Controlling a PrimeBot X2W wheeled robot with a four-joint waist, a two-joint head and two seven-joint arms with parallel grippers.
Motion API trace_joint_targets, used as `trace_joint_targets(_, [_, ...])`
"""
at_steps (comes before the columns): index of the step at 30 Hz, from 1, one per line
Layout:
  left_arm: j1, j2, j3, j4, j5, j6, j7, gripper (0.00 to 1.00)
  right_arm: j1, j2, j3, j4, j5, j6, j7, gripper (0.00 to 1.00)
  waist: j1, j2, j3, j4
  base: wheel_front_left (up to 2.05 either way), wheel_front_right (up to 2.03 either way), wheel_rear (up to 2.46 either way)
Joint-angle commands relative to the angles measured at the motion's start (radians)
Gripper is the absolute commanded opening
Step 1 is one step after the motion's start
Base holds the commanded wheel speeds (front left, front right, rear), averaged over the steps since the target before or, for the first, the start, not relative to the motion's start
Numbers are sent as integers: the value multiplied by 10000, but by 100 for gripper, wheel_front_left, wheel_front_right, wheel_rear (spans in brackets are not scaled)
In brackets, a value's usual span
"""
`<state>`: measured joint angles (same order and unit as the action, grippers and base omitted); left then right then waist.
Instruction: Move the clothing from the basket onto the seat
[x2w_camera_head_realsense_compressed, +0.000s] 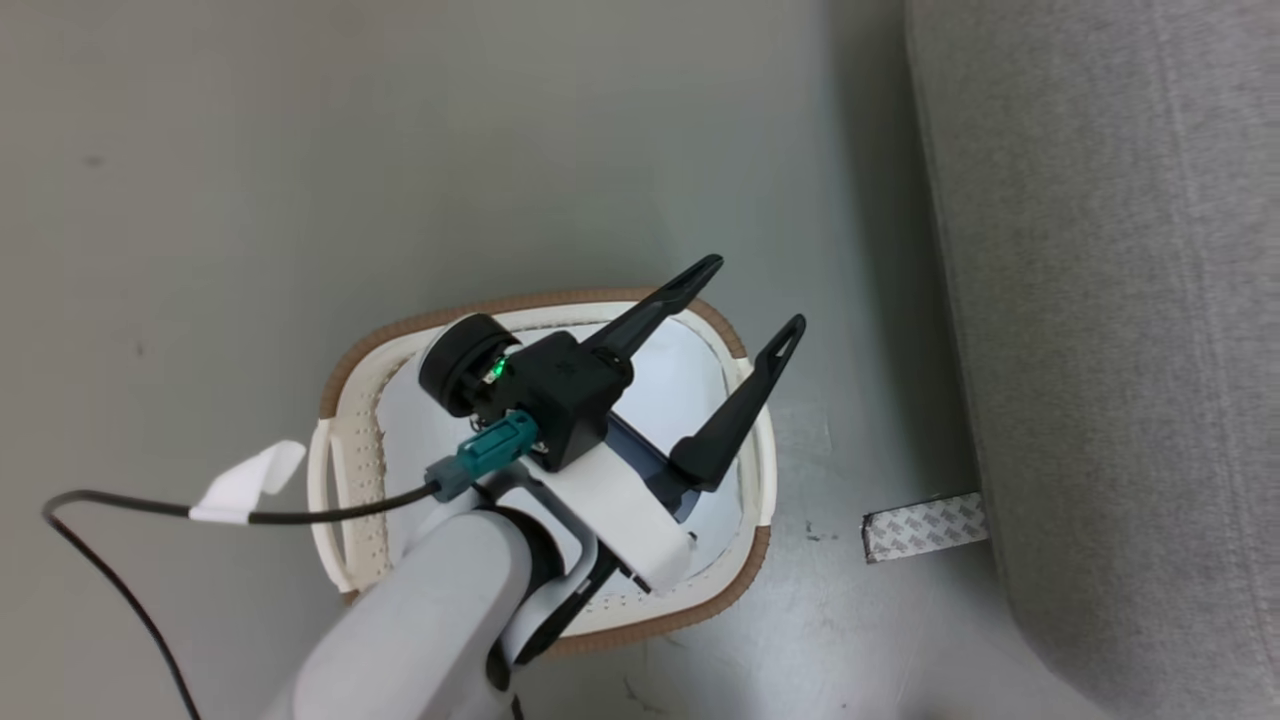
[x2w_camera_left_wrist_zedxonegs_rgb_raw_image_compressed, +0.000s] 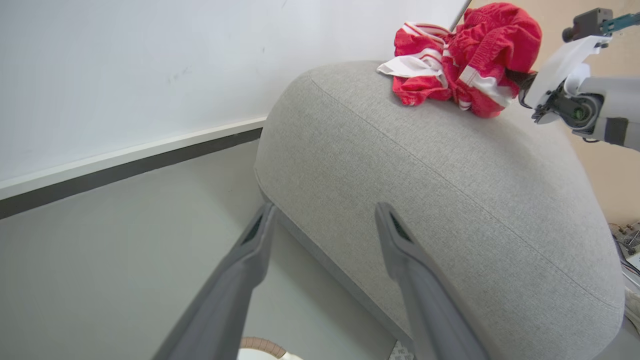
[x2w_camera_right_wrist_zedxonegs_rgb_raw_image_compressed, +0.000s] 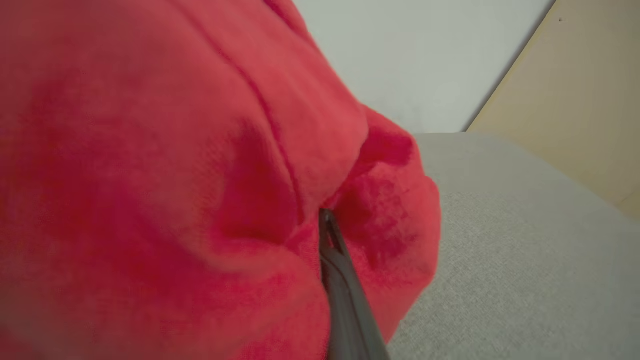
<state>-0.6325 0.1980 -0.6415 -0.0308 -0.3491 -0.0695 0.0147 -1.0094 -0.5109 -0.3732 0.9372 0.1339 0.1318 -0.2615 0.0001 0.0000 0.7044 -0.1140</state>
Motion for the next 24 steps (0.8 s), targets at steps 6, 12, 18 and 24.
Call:
trace_joint_targets(6, [311, 241, 171, 132, -161, 162, -96, 100, 1055, 681, -392, -787, -417, -24, -39, 100, -1, 0, -785, -358, 0, 0, 0])
trace_joint_targets(12, [781, 395, 366, 346, -390, 343, -287, 100, 2263, 1162, 86, -1547, -695, -24, -39, 100, -1, 0, -1793, -564, 0, 0, 0])
trace_joint_targets(18, [1623, 544, 645, 553, -702, 711, -667, 100, 3773, 1608, 729, -2912, -848, -24, -25, 100, -1, 0, -2971, -606, 0, 0, 0])
trace_joint_targets(24, [2590, 537, 995, 1048, -926, 1143, -1464, 100, 5282, 2348, 1155, -4759, -878, -23, -22, 100, -1, 0, -4217, -363, 0, 0, 0])
